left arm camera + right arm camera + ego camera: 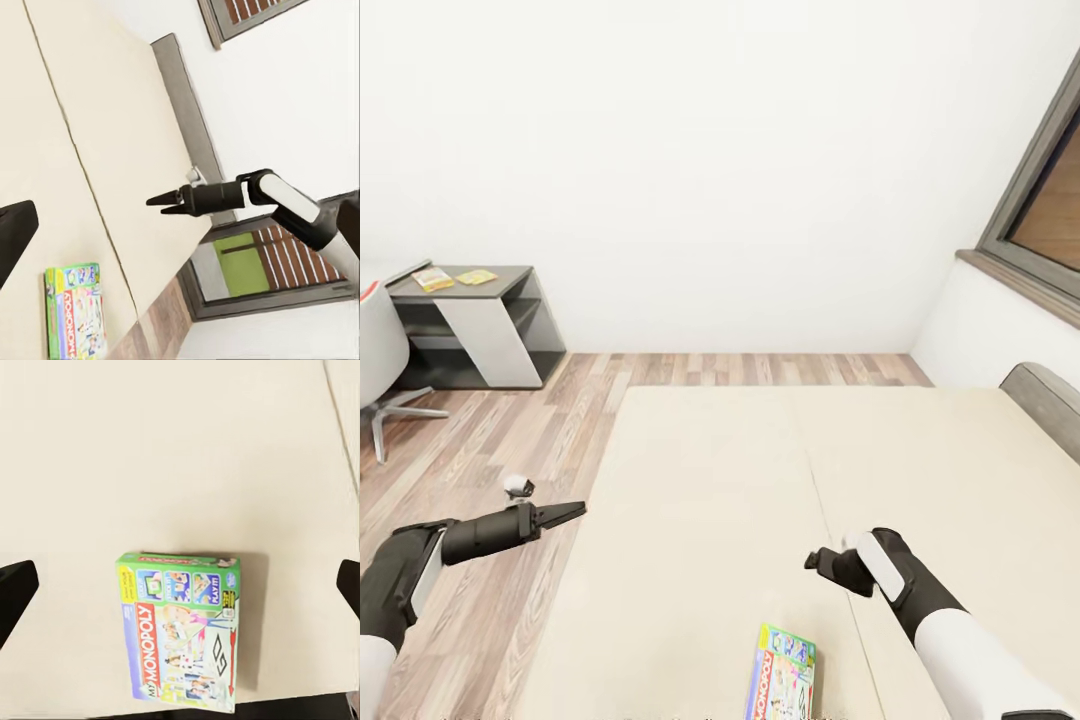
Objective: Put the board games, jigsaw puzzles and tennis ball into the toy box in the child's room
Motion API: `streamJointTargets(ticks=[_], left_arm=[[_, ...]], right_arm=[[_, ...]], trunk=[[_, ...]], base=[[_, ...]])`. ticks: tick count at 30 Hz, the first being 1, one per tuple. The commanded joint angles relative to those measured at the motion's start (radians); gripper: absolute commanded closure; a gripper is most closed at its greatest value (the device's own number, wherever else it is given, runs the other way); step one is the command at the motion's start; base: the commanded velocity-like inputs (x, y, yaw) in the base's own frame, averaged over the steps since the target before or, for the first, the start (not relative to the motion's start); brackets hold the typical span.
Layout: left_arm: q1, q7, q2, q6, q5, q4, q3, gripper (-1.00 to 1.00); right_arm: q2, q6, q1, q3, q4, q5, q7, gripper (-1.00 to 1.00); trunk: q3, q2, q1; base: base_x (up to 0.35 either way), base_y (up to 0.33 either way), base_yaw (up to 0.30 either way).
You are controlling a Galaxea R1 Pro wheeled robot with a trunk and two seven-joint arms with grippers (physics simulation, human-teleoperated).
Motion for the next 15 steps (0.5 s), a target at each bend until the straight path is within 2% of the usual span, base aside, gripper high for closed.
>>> streamJointTargets(ticks=[1,3,6,11,15], left_arm=[[0.006,-0.018,-0.019,0.013,0.000,-0.027,-0.010,-1.00],[0.027,-0.046,-0.056,0.015,0.000,-0.067,-0.028,-1.00],[0.049,-0.046,-0.100,0.024,0.000,-0.142,-0.056,-1.00],[0.068,-0.046,-0.128,0.101,0.002,-0.268,-0.078,-1.00],[0.082,-0.046,-0.137,0.104,-0.003,-0.294,-0.086,-1.00]], right_arm=[[-0.002,0.009,-0.001,0.006,-0.002,-0.008,0.019,-1.00],[-0.003,0.033,-0.002,0.006,-0.003,-0.005,0.062,-1.00],[-0.005,0.063,-0.002,0.006,-0.004,-0.003,0.094,-1.00],[-0.005,0.078,-0.002,0.006,-0.006,-0.003,0.107,-1.00],[-0.006,0.081,-0.002,0.006,-0.006,-0.003,0.109,-1.00]], trunk=[[-0.003,-0.001,0.000],[-0.006,-0.001,0.000],[-0.011,-0.001,0.000],[-0.020,-0.001,0.000],[-0.026,-0.001,0.000]], base=[[0.000,0.000,0.000],[0.000,0.000,0.000],[0.000,0.000,0.000],[0.000,0.000,0.000],[0.000,0.000,0.000]])
